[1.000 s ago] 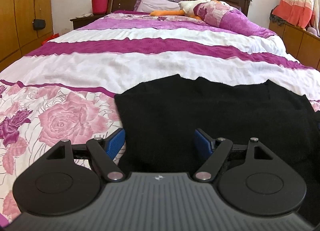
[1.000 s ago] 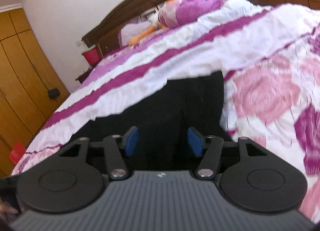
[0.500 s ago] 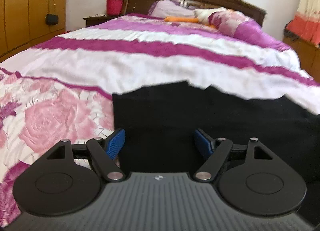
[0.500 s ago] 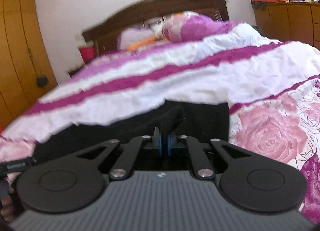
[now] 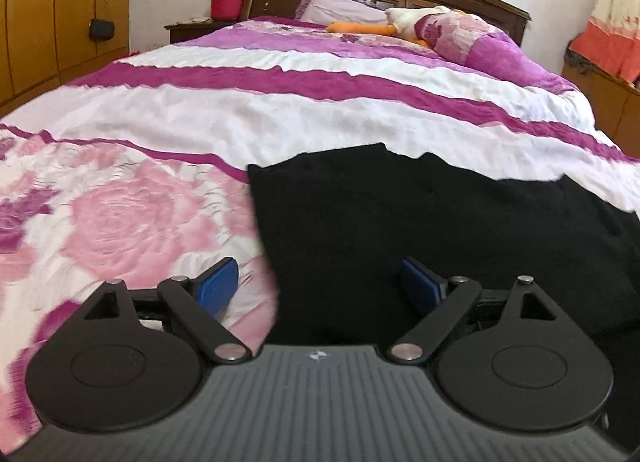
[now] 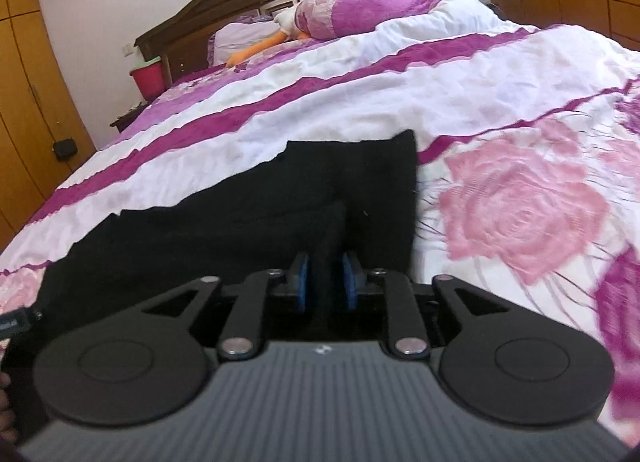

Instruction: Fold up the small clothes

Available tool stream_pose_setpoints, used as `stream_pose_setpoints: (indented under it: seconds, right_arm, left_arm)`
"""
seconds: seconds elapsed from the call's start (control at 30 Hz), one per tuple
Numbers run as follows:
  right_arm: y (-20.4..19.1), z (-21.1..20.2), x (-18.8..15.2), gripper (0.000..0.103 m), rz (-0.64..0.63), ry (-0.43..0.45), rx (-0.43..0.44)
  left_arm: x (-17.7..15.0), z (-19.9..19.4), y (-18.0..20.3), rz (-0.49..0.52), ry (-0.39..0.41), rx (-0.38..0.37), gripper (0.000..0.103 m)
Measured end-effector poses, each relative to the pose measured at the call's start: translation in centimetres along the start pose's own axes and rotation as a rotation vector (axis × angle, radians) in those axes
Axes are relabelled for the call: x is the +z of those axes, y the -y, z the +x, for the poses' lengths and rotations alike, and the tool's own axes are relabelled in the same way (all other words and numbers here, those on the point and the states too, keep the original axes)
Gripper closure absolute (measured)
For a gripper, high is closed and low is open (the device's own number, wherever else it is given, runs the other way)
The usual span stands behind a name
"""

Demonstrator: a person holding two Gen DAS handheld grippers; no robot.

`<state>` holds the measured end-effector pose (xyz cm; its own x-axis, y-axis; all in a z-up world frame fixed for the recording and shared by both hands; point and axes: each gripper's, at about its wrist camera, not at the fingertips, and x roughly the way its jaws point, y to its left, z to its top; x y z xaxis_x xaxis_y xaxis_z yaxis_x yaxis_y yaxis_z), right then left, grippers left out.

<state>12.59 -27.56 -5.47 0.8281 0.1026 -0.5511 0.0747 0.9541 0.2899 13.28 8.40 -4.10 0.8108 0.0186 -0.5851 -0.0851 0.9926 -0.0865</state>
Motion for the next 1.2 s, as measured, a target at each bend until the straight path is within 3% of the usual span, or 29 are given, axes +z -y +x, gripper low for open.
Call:
stream_pose_setpoints:
  seconds: [0.2, 0.67, 0.97, 1.2]
  right_arm:
    - [0.5, -5.3, -1.7, 0.051, -0.021, 0.002, 0.040]
    - [2.8, -15.4, -6.1, 0.050, -0.025, -0.054, 0.026]
    - [4.4, -18.9, -7.7, 0.050, -0.025, -0.103, 0.005]
    - [5.0, -20.8, -8.3, 0.050, 0.032, -0.155, 0.039]
  left_arm:
    - [-1.6, -4.8, -1.8, 0.053, -0.055, 0.069, 0.012]
    - [-6.8, -13.3, -4.2, 0.005, -0.145, -0.017, 0.012]
    - [-9.7, -15.5, -3.8, 0.032, -0.190, -0.062, 0.012]
    - [-10.8, -16.6, -3.4, 0.022, -0.218, -0.119, 0.012]
